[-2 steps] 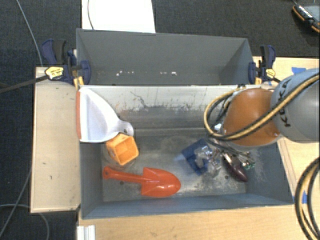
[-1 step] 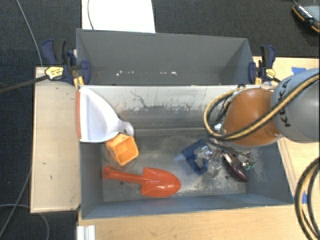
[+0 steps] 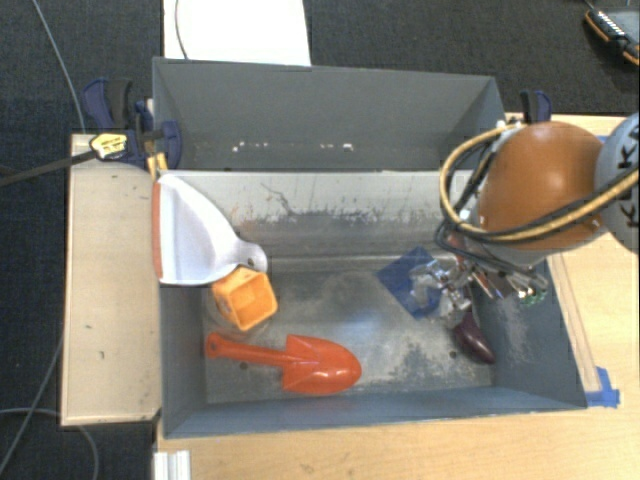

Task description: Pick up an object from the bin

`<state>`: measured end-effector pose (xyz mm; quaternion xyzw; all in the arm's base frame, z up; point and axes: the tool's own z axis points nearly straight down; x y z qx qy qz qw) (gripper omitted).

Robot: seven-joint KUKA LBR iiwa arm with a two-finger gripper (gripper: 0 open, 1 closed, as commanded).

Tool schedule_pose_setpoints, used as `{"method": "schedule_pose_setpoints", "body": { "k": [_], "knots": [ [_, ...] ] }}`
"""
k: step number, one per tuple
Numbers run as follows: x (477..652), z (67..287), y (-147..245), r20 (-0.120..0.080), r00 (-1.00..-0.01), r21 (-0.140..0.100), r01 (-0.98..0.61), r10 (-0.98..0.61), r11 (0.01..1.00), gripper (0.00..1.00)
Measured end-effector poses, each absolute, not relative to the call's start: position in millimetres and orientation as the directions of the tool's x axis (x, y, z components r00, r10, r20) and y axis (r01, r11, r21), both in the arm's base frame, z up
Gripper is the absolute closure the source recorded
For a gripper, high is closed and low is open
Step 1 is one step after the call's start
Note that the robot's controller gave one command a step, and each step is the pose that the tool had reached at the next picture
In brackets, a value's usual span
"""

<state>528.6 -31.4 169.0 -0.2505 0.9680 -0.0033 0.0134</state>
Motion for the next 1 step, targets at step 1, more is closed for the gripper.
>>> {"method": "schedule_pose_setpoints", "body": {
  "k": [1],
  "knots": [
    [530.0, 233.4, -33.9, -0.031, -0.878, -0.017, -0.478, -0.478, 0.878, 1.0]
  ]
}}
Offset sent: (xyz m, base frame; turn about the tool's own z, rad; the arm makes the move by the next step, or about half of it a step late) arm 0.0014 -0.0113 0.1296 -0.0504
